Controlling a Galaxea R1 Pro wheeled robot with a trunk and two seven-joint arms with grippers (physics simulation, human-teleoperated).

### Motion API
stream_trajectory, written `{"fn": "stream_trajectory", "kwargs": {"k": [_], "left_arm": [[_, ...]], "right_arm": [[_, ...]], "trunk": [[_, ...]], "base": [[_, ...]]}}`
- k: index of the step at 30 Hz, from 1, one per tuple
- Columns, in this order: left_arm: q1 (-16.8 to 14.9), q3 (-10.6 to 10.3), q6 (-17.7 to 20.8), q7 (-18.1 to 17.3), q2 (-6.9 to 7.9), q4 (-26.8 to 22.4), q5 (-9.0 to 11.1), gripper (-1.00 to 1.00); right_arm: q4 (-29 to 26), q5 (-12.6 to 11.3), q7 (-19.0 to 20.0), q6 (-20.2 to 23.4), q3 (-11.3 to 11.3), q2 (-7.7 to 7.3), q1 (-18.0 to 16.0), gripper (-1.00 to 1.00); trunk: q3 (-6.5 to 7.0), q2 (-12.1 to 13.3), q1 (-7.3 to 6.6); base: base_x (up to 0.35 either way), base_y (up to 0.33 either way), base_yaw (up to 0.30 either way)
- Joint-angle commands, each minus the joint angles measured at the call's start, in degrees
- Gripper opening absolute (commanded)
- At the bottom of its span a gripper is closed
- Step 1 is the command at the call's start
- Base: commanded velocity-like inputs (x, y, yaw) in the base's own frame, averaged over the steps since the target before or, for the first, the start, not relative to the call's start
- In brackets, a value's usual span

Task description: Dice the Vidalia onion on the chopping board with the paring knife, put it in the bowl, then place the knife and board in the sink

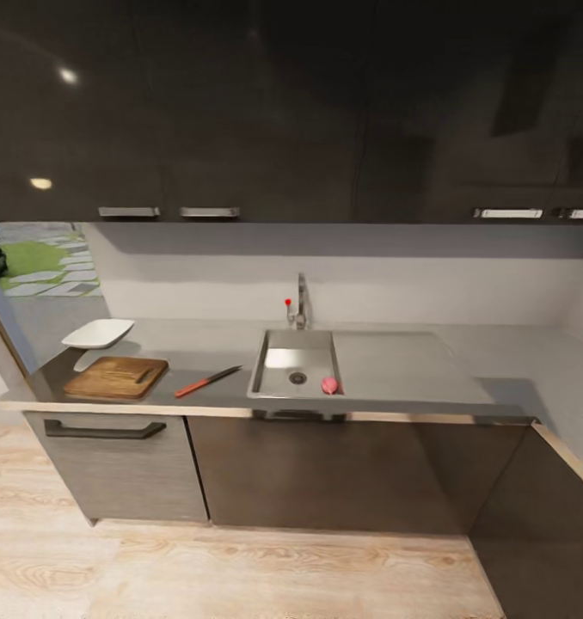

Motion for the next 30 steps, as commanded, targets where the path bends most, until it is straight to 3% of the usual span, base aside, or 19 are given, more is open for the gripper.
{"fn": "stream_trajectory", "kwargs": {"k": [1,7,10,11,12,14,16,17,19,21,22,25,26,29,30], "left_arm": [[0.0,-0.04,-0.01,0.03,0.03,-0.06,0.51,1.0],[-0.01,0.08,-0.01,0.05,-0.11,-0.49,0.4,1.0],[-0.61,0.12,2.49,0.15,-0.86,-1.54,0.32,1.0],[-4.45,0.07,11.52,0.19,-1.73,-3.47,0.18,1.0],[-6.68,0.03,15.93,0.2,-1.89,-4.45,0.12,1.0],[-9.09,0.0,20.14,0.2,-1.99,-5.59,0.09,1.0],[-14.47,-0.41,27.12,0.21,-2.09,-7.14,0.05,1.0],[-16.0,-0.65,28.58,0.22,-2.11,-7.35,0.05,1.0],[-20.54,-2.13,32.77,0.26,-2.14,-7.74,0.04,1.0],[-26.08,-5.5,38.76,0.33,-2.15,-7.98,-0.11,1.0],[-30.6,-7.82,43.5,0.56,-2.3,-8.06,-0.26,1.0],[-36.84,-9.7,49.74,1.31,-3.25,-8.06,-0.35,1.0],[-44.07,-10.59,55.0,2.55,-4.96,-7.95,-0.35,1.0],[-51.78,-10.93,57.0,3.22,-6.84,-6.77,-0.33,1.0],[-53.04,-10.97,57.16,3.27,-7.08,-6.38,-0.33,1.0]], "right_arm": [[-0.05,0.14,0.54,-0.14,-0.34,0.09,-0.02,1.0],[0.65,0.14,0.57,-0.14,-0.34,0.09,-0.02,1.0],[1.86,0.14,0.72,-0.14,-0.36,0.09,-0.01,1.0],[2.58,0.14,0.78,-0.14,-0.38,0.09,-0.01,1.0],[2.72,0.14,0.8,-0.14,-0.38,0.09,-0.01,1.0],[2.82,0.14,0.8,-0.14,-0.4,0.09,-0.01,1.0],[3.02,0.13,0.81,-0.14,-0.41,0.09,-0.01,1.0],[3.13,0.11,0.81,-0.14,-0.42,0.09,-0.01,1.0],[3.49,0.08,0.81,-0.14,-0.42,0.09,-0.01,1.0],[3.75,0.05,0.81,-0.14,-0.42,0.09,-0.01,1.0],[3.84,0.01,0.82,-0.14,-0.42,0.09,-0.01,1.0],[3.89,-0.02,0.82,-0.14,-0.43,0.09,-0.01,1.0],[3.92,-0.03,0.82,-0.14,-0.43,0.09,-0.01,1.0],[3.93,-0.03,0.82,-0.14,-0.43,0.09,-0.01,1.0],[3.93,-0.03,0.82,-0.14,-0.43,0.09,-0.01,1.0]], "trunk": [[-0.11,-0.12,0.02],[-0.11,-0.12,0.02],[-0.11,-0.12,0.02],[-0.11,-0.12,0.02],[-0.11,-0.12,0.02],[-0.11,-0.12,0.02],[-0.11,-0.12,0.02],[-0.11,-0.12,0.02],[-0.11,-0.12,0.02],[-0.11,-0.12,0.02],[-0.11,-0.12,0.02],[-0.11,-0.12,0.02],[-0.11,-0.12,0.02],[-0.11,-0.12,0.02],[-0.11,-0.12,0.02]], "base": [[-0.177,-0.253,0.0],[-0.047,-0.068,0.0],[-0.008,-0.012,0.0],[-0.002,-0.003,0.0],[-0.001,-0.002,0.0],[-0.001,-0.001,0.0],[0.0,0.0,0.0],[0.0,0.0,0.0],[0.0,0.0,0.0],[0.0,0.0,0.0],[0.0,0.0,0.0],[0.0,0.0,0.0],[0.0,0.0,0.0],[0.0,0.0,0.0],[0.0,0.0,0.0]]}}
